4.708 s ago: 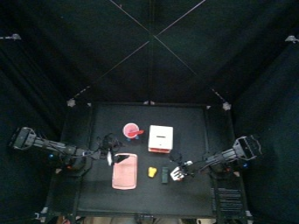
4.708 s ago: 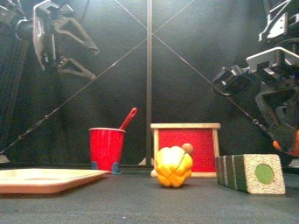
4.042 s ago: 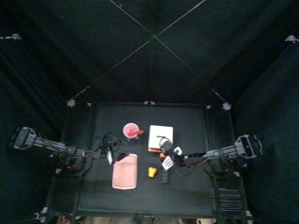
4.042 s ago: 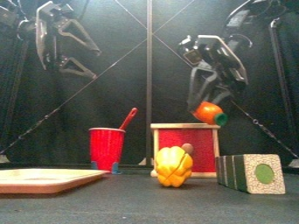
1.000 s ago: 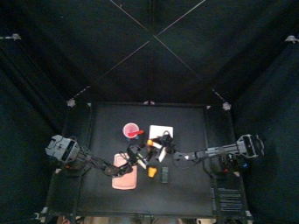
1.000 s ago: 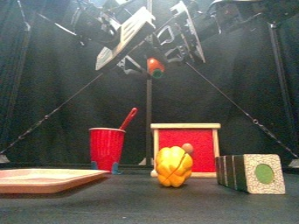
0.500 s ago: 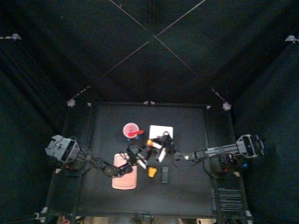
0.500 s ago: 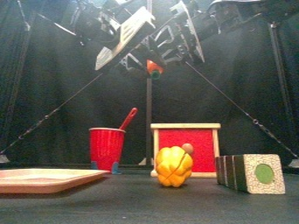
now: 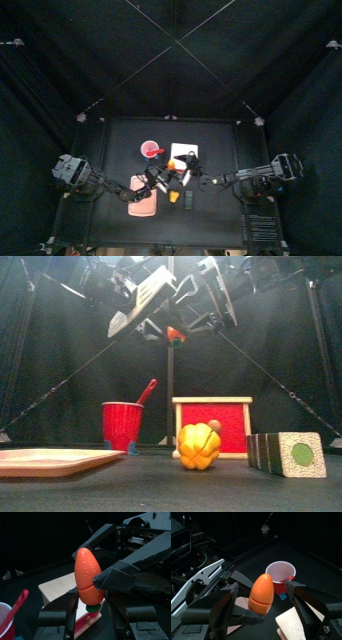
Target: Hand over carrot
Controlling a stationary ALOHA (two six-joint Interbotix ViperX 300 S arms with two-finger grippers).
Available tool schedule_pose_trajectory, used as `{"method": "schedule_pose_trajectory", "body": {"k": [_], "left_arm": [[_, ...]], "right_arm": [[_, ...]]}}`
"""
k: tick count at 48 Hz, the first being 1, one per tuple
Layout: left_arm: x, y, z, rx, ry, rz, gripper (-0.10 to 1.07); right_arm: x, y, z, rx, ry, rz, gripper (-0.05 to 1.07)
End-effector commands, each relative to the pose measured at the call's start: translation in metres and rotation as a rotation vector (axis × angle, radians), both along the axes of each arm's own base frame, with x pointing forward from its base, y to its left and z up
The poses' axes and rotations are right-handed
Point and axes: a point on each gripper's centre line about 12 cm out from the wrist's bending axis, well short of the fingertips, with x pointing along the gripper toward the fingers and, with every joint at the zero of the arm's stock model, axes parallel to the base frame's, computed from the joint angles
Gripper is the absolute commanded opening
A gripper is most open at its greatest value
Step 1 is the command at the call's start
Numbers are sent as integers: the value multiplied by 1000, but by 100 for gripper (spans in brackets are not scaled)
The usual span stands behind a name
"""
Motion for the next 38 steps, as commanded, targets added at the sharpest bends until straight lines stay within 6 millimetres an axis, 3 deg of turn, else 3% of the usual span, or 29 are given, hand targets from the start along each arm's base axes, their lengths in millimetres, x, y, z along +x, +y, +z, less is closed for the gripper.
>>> {"method": "schedule_pose_trajectory", "body": {"k": [1,29,38], "left_arm": [[-1,0,12,-7,-33,3,58],[-1,1,12,-9,-34,4,58],[-1,1,13,-7,-36,3,58]], "right_arm": [[-6,-1,16,0,-43,-6,104],[-11,-2,14,2,-41,-11,104],[-21,4,15,12,-44,4,104]]}}
